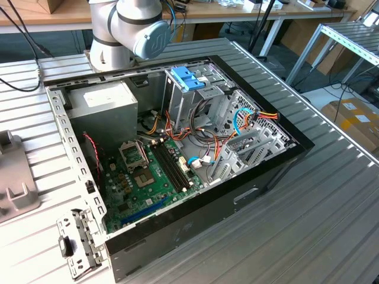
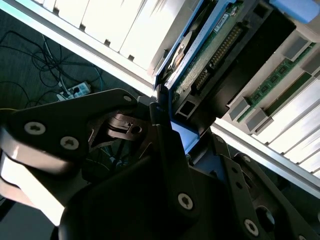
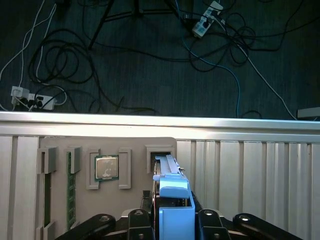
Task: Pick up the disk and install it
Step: 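Pick up the disk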
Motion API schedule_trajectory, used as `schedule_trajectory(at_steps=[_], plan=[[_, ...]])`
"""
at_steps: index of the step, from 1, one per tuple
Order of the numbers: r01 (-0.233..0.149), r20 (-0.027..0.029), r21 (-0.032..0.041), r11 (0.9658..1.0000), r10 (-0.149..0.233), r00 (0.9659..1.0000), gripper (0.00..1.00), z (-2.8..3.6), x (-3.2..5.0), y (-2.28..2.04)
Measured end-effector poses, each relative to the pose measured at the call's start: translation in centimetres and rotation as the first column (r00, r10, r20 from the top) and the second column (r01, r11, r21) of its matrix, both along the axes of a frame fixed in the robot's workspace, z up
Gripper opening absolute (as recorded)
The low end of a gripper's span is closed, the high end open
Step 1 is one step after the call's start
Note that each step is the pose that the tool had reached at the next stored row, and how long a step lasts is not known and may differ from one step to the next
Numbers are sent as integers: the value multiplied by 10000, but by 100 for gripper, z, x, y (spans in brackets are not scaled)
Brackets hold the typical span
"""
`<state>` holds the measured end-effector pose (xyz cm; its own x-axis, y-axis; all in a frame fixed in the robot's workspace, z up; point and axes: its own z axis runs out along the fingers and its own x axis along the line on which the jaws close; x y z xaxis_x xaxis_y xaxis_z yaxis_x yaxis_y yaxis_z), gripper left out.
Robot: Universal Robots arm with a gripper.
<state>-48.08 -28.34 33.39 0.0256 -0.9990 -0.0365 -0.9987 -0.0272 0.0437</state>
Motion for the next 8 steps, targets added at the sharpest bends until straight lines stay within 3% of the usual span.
schedule_trajectory(at_steps=[8], plan=[[0, 0, 2, 10000, 0, 10000, 37, 61, 0, 0]])
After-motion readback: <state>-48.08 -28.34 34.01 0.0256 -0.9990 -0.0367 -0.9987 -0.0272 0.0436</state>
